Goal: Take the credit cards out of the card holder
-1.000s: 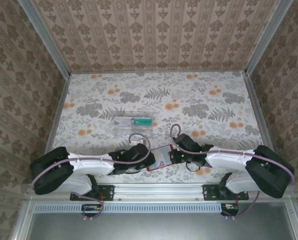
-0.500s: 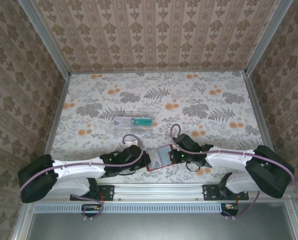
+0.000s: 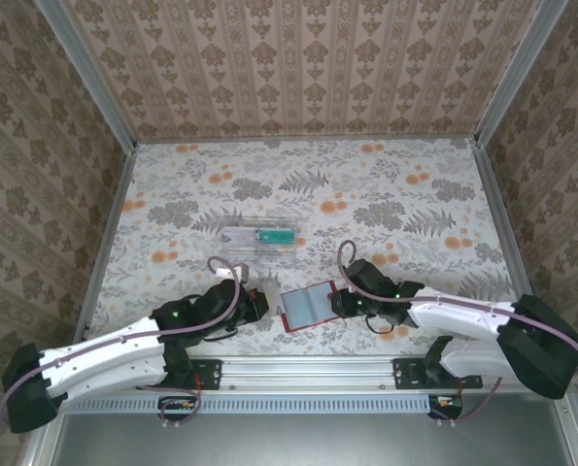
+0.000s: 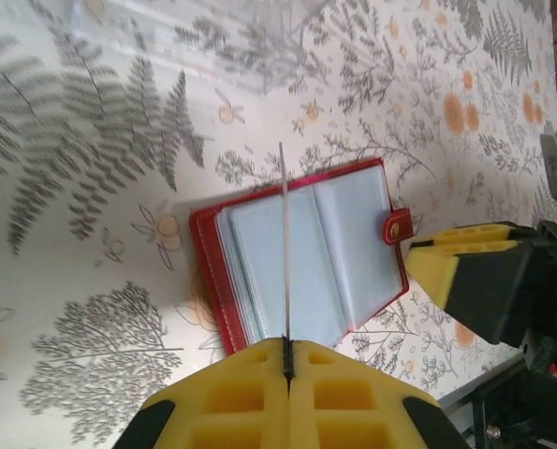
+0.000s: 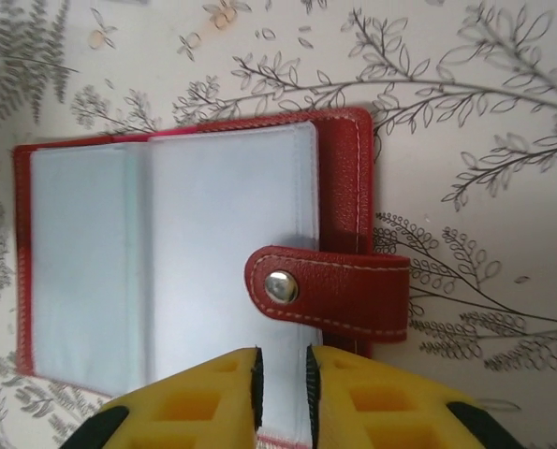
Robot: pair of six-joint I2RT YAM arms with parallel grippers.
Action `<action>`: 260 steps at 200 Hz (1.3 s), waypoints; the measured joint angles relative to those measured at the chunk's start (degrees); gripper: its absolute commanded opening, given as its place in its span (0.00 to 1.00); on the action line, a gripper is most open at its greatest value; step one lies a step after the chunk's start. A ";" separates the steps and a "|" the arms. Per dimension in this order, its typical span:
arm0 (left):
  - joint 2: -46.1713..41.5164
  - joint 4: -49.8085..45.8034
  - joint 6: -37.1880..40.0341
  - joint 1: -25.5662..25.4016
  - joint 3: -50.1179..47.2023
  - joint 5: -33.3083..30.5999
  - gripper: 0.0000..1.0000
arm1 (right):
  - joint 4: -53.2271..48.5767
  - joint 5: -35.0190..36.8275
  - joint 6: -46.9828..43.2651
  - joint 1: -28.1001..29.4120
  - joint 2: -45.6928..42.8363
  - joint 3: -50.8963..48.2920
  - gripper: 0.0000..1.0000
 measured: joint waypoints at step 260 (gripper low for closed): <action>33.35 -29.70 94.53 8.57 34.82 -28.94 0.00 | -7.80 10.73 -3.30 -2.40 -30.97 -5.46 1.00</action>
